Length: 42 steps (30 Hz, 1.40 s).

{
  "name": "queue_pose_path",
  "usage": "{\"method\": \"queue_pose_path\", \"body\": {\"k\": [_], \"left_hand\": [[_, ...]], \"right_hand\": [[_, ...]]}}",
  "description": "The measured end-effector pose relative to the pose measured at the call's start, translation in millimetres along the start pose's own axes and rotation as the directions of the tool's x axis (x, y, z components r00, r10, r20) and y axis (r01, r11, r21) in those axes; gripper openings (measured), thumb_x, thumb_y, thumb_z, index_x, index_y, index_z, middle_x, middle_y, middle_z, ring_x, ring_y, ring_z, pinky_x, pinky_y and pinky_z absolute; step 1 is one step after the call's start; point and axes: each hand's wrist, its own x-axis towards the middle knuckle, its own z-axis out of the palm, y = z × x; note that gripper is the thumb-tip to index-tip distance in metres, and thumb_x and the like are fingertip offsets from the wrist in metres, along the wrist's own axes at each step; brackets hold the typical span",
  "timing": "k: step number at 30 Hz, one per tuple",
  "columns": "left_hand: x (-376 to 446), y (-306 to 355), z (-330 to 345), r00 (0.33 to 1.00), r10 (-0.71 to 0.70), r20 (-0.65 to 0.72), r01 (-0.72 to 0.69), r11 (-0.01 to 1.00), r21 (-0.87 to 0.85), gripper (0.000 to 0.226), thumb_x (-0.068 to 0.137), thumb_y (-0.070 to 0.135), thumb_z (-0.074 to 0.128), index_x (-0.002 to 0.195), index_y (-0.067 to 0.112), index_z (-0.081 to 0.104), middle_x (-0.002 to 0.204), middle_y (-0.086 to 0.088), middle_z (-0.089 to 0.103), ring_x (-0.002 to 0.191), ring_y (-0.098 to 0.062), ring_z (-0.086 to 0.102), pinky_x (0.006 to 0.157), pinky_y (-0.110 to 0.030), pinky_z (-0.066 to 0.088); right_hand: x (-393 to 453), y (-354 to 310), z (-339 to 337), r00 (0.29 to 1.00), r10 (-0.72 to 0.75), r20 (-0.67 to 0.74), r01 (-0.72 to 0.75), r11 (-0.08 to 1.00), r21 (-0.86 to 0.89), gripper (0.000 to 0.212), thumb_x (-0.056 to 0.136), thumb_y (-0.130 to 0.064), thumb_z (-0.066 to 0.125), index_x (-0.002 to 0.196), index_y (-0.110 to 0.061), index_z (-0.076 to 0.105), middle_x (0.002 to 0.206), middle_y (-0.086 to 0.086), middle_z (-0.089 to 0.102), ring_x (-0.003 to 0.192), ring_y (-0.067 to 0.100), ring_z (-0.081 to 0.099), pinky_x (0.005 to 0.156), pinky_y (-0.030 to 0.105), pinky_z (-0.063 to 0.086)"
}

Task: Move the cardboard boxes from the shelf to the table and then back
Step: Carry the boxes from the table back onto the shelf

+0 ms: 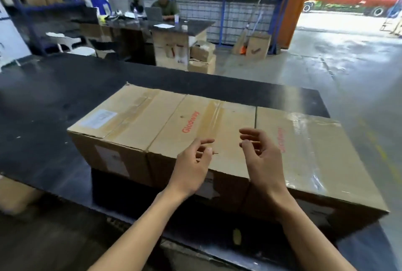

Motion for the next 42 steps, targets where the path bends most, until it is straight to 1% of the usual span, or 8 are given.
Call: {"method": "queue_pose_path", "body": {"k": [2,5,9,12,20,23,29,42], "left_hand": [[9.5,10.1,39.5,0.993,0.039,0.108,-0.049,0.995,0.087,0.028,0.101,0.033,0.049,0.127,0.032,0.058,0.115,0.015,0.063,0.104,0.0,0.057,0.087,-0.013,0.043],[27.4,14.2,92.9,0.972,0.074,0.221,-0.138,0.948,0.288,0.041,0.099,0.042,0.045,0.137,0.031,0.05,0.131,0.004,0.057,0.121,-0.014,0.05,0.105,-0.037,0.04],[49.4,7.1,145.1,0.953,-0.011,0.302,-0.198,0.731,0.653,0.059,0.097,0.058,0.03,0.152,0.035,0.029,0.158,0.0,0.032,0.149,-0.034,0.014,0.121,-0.053,0.006],[49.1,1.5,169.3,0.932,-0.071,0.356,-0.243,0.606,0.757,0.064,0.096,0.064,0.022,0.154,0.038,0.018,0.164,-0.008,0.012,0.149,-0.042,-0.008,0.118,-0.057,-0.008],[35.8,23.0,213.0,0.898,-0.128,0.421,-0.234,0.672,0.702,0.064,0.098,0.058,0.033,0.154,0.035,0.017,0.163,-0.011,-0.009,0.145,-0.048,-0.015,0.114,-0.061,0.009],[42.4,29.8,221.9,0.923,-0.194,0.332,-0.066,0.771,0.634,0.068,0.09,0.063,0.049,0.15,0.044,0.026,0.162,-0.011,-0.012,0.147,-0.045,0.005,0.115,-0.056,0.013],[69.8,15.1,210.3,0.896,-0.336,0.289,0.241,0.916,0.321,0.085,0.084,0.069,0.056,0.154,0.045,0.013,0.153,-0.002,0.043,0.135,-0.033,0.044,0.114,-0.046,0.032],[17.6,28.8,209.3,0.954,-0.209,0.217,0.147,0.952,0.268,0.085,0.083,0.069,0.057,0.153,0.049,0.013,0.153,0.003,0.043,0.135,-0.028,0.047,0.115,-0.042,0.034]], "right_hand": [[7.6,23.0,-42.4,0.997,0.021,-0.081,-0.028,0.996,-0.086,0.024,0.096,-0.014,0.056,0.112,-0.03,0.065,0.11,-0.009,0.067,0.096,0.0,0.062,0.082,0.02,0.052],[19.3,61.0,-105.9,0.988,0.07,-0.14,-0.113,0.939,-0.325,0.028,0.095,-0.021,0.058,0.121,-0.029,0.062,0.122,-0.001,0.06,0.11,0.015,0.058,0.098,0.039,0.048],[31.3,110.7,-178.3,0.966,0.17,-0.195,-0.258,0.58,-0.772,0.04,0.09,-0.053,0.053,0.127,-0.038,0.061,0.137,0.007,0.052,0.131,0.03,0.039,0.106,0.052,0.032],[18.8,143.9,-204.2,0.934,0.328,-0.138,-0.279,0.437,-0.855,0.052,0.089,-0.069,0.039,0.136,-0.049,0.048,0.151,0.007,0.037,0.139,0.032,0.03,0.11,0.054,0.028],[25.7,167.8,-243.2,0.91,0.406,-0.086,-0.305,0.515,-0.801,0.055,0.092,-0.065,0.038,0.145,-0.056,0.029,0.164,0.001,0.014,0.143,0.028,0.03,0.106,0.052,0.035],[37.9,175.9,-266.2,0.887,0.458,-0.051,-0.326,0.545,-0.773,0.057,0.091,-0.065,0.044,0.146,-0.055,0.031,0.162,0.006,0.023,0.143,0.029,0.033,0.109,0.05,0.033],[82.2,171.6,-285.2,0.8,0.581,0.151,-0.391,0.695,-0.604,0.066,0.09,-0.062,0.056,0.149,-0.051,0.03,0.155,0.006,0.039,0.135,0.03,0.044,0.109,0.039,0.035],[12.2,171.0,-295.1,0.927,0.375,0.024,-0.333,0.849,-0.411,0.073,0.084,-0.065,0.062,0.148,-0.052,0.031,0.148,-0.001,0.05,0.132,0.021,0.048,0.108,0.031,0.038]]}}
